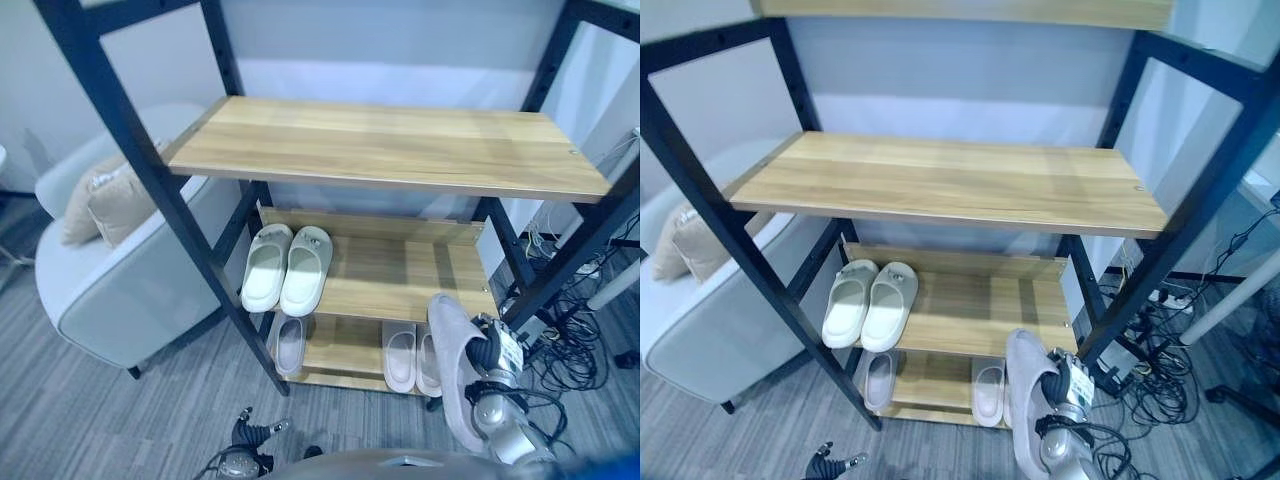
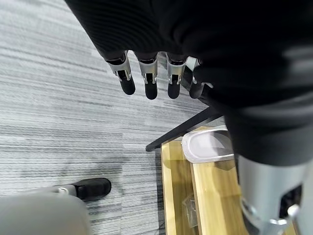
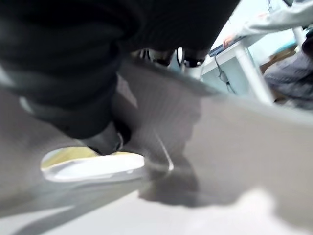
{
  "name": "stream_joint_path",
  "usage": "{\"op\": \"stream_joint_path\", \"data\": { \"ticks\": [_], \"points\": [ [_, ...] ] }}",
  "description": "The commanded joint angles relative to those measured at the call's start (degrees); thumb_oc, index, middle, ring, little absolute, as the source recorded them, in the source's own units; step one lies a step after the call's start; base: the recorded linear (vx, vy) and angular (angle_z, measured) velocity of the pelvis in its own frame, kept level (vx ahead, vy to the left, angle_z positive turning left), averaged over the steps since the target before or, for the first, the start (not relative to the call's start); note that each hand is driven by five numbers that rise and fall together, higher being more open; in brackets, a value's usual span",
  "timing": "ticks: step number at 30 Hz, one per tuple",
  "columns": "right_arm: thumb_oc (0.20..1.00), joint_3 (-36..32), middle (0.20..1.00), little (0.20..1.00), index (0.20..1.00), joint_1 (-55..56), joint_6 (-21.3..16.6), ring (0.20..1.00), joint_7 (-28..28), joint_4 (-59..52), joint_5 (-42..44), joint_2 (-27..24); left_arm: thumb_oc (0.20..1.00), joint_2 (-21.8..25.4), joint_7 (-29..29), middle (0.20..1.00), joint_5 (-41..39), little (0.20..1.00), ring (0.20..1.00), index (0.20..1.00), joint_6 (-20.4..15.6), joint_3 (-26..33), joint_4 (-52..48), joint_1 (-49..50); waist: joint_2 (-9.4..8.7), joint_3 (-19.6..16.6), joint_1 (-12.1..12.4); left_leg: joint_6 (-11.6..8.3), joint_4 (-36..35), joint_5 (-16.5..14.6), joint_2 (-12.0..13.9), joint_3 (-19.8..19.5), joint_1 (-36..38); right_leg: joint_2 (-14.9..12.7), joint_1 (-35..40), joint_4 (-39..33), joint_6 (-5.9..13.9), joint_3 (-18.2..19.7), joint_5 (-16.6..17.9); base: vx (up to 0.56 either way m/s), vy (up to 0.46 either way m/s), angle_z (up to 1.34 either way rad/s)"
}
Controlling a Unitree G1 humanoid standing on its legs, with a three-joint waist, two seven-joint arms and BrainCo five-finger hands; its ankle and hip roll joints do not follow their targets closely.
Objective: Arrange the slippers neatly on the shoe rack.
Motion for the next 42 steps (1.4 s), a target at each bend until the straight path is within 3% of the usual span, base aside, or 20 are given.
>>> {"op": "stream_joint_path", "data": {
  "ticks": [1,4,7,9,12,14,16,23,30,34,37,42],
  "points": [
    [0.200,-1.94,0.200,0.200,0.200,-1.85,-2.20,0.200,-0.83,-4.49,-0.83,-0.47,1.000,-1.52,0.01,1.000,0.98,1.000,1.000,1.000,2.15,-1.83,6.93,7.70,-3.45,0.15,1.41,2.09,5.31,-6.75,-4.67,0.74,3.70,-2.25,3.39,-1.35,1.08,1.31,2.10,-0.09,-0.136,0.39],
    [0.200,-1.52,0.200,0.200,0.200,-0.99,-3.02,0.200,-1.24,-4.54,0.11,-0.34,1.000,-1.46,-0.28,1.000,0.12,1.000,1.000,1.000,2.62,-1.01,6.13,6.62,-3.76,0.71,1.13,0.01,10.05,-8.69,-4.42,2.45,1.07,-3.44,3.93,-2.58,0.66,-1.60,2.40,-0.11,-0.077,0.58],
    [0.200,-0.66,0.200,0.200,0.200,-0.64,-3.62,0.200,-1.63,-5.61,-0.31,-1.19,1.000,-1.28,-0.01,1.000,0.30,1.000,1.000,1.000,2.58,-0.66,6.35,6.65,-4.45,1.00,0.83,-2.15,13.60,-9.16,-1.03,4.25,-1.57,-4.56,4.49,-2.68,0.92,-1.81,1.76,-0.05,0.046,0.50],
    [0.200,0.54,0.200,0.200,0.200,-1.54,-4.55,0.200,-1.85,-6.16,-0.40,-1.54,1.000,-1.02,0.27,1.000,-0.10,1.000,1.000,1.000,2.06,0.04,6.52,6.71,-5.46,1.65,2.10,-3.41,16.02,-7.25,0.92,-0.80,-5.19,-5.28,4.25,-1.78,1.08,-0.18,0.90,-0.02,0.108,0.21],
    [0.200,2.36,0.200,0.200,0.200,-2.34,-5.05,0.200,-1.73,-5.75,0.06,-0.55,1.000,0.29,0.33,1.000,-0.27,1.000,1.000,1.000,2.32,0.73,6.63,5.96,-5.78,1.60,2.22,-4.77,12.01,-2.31,7.43,-5.52,-5.90,-5.78,3.80,0.18,1.74,0.18,-1.61,0.01,0.128,-0.33],
    [0.200,2.72,0.200,0.200,0.200,-2.36,-4.92,0.200,-1.56,-5.80,0.25,-0.43,1.000,0.71,0.33,1.000,-0.39,1.000,1.000,1.000,2.66,0.88,6.52,5.75,-5.55,1.64,2.10,-5.22,10.36,-1.61,8.52,-6.04,-4.99,-5.76,3.57,1.43,1.93,-0.03,-2.34,0.02,0.092,-0.25],
    [0.200,4.05,0.200,0.200,0.200,-2.39,-5.55,0.200,-0.78,-6.15,-0.20,-0.40,1.000,0.94,0.64,1.000,0.43,1.000,1.000,1.000,3.59,0.61,7.67,6.76,-4.46,0.84,1.76,-7.71,7.23,-2.61,9.83,-4.87,-0.60,-5.70,3.18,4.11,2.97,-0.05,-3.69,0.08,0.256,0.07],
    [0.200,4.88,0.200,0.200,0.200,-0.15,-7.47,0.200,-0.91,-8.05,1.97,0.78,1.000,0.99,0.43,1.000,1.57,1.000,1.000,1.000,4.55,-1.51,6.88,5.43,-4.52,1.08,0.77,-6.09,10.99,-7.14,5.29,-2.62,0.86,-8.88,4.33,5.95,4.97,0.83,-5.25,0.04,0.208,-0.02],
    [0.200,3.10,0.200,0.200,0.200,3.98,-11.75,0.200,-8.86,-7.43,2.64,1.26,1.000,-0.11,0.89,1.000,0.43,1.000,1.000,1.000,3.16,-2.61,6.55,3.56,-3.72,2.52,-1.07,-3.78,17.99,-10.86,2.09,-1.24,-3.24,-11.08,0.64,10.28,5.73,2.82,-6.18,-0.06,0.128,-0.09],
    [0.200,1.34,0.200,0.200,0.200,6.61,-14.82,0.200,-12.94,-5.51,3.60,0.63,1.000,-0.07,1.69,1.000,-0.51,1.000,1.000,1.000,2.19,-2.14,7.29,1.08,-3.35,4.07,-2.23,-2.67,26.90,-14.50,0.81,-0.40,-11.18,-11.84,-7.35,15.48,6.11,5.24,-5.30,-0.20,0.055,-0.05],
    [0.200,0.93,0.200,0.200,0.200,6.75,-16.69,0.200,-14.36,-6.66,4.39,0.03,1.000,-0.24,1.94,1.000,-1.27,1.000,1.000,1.000,0.99,-1.59,7.32,-0.33,-3.00,4.09,-2.50,-1.86,33.60,-16.96,0.41,0.88,-19.07,-10.86,-15.67,20.21,6.10,6.78,-5.59,-0.29,0.036,-0.28],
    [0.200,3.65,0.200,0.200,0.200,6.30,-18.99,0.200,-14.19,-7.36,4.37,-1.26,1.000,1.13,0.03,1.000,-4.92,1.000,1.000,1.000,-1.17,0.12,5.74,-2.61,-3.38,1.34,-2.29,-1.20,45.57,-21.51,0.35,1.14,-32.83,-10.22,-29.34,30.38,6.68,8.02,-10.05,-0.17,0.024,-0.16]
  ]
}}
